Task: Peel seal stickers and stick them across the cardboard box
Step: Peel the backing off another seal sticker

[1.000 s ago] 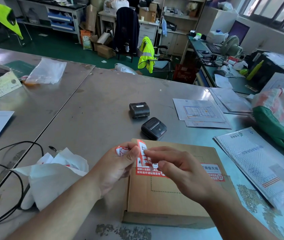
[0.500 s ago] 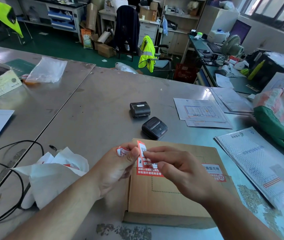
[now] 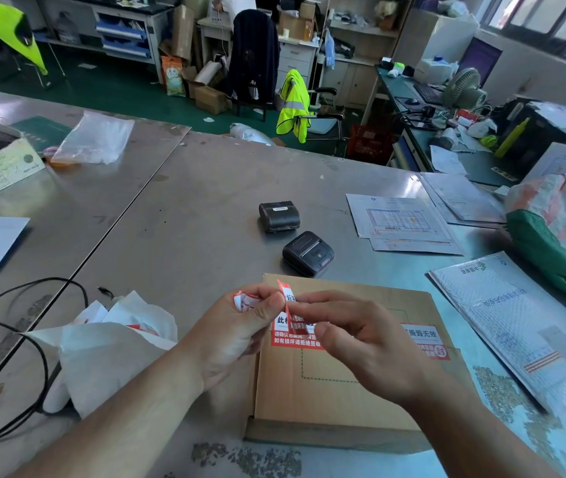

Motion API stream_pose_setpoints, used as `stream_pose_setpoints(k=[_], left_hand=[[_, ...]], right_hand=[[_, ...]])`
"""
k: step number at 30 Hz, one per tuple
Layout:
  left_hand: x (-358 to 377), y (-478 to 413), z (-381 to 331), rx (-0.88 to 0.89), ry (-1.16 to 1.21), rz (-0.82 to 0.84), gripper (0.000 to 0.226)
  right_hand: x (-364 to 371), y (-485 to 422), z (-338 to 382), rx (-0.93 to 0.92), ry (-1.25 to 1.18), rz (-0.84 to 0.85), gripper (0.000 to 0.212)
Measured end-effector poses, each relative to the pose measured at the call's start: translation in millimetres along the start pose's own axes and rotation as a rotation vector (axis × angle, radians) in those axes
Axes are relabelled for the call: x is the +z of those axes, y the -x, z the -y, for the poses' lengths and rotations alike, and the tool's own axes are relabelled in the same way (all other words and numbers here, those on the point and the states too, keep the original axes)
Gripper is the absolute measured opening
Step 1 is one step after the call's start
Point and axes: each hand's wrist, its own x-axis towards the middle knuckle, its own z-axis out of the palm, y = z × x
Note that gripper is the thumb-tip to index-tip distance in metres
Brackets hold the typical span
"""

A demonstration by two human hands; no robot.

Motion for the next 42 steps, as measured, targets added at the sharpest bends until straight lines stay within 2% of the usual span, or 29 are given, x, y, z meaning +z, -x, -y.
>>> stream_pose_setpoints(k=[9, 18, 21, 26, 30, 34, 37, 42], left_hand=[[-1.2, 3.2, 1.7, 0.041, -0.068, -0.022, 0.043], [5.5, 4.4, 0.0, 0.066, -0.11, 0.03, 0.018], [7.4, 2.4, 1.3, 0.072, -0.102, 0.032, 0.02], [7.5, 0.7, 3.2, 0.079, -0.107, 0.03, 0.016], [10.1, -1.0, 3.6, 0.089, -0.078, 0.022, 0.03], [15.0, -2.6, 2.9, 0.081, -0.027, 0.025, 0.021], [20.7, -3.2, 0.3, 0.082, 0.023, 0.058, 0.023], [21.4, -6.9, 1.7, 0.076, -0.016, 0.032, 0.01]], right_hand=[[-1.7, 3.8, -3.7, 0.033, 0.024, 0.004, 0.041], [-4.3, 6.6, 1.8, -0.036, 0.177, 0.005, 0.04], [-4.5, 7.3, 3.9, -0.051, 0.218, 0.001, 0.044], [-5.5, 7.8, 3.4, -0.051, 0.243, -0.014, 0.039], [-4.7, 6.0, -0.6, -0.014, 0.175, -0.059, 0.039], [-4.8, 4.4, -0.4, -0.001, 0.165, -0.067, 0.041], [-6.3, 2.7, 2.4, -0.008, 0.151, -0.052, 0.039], [-7.8, 2.7, 6.7, -0.068, 0.185, -0.041, 0.031]])
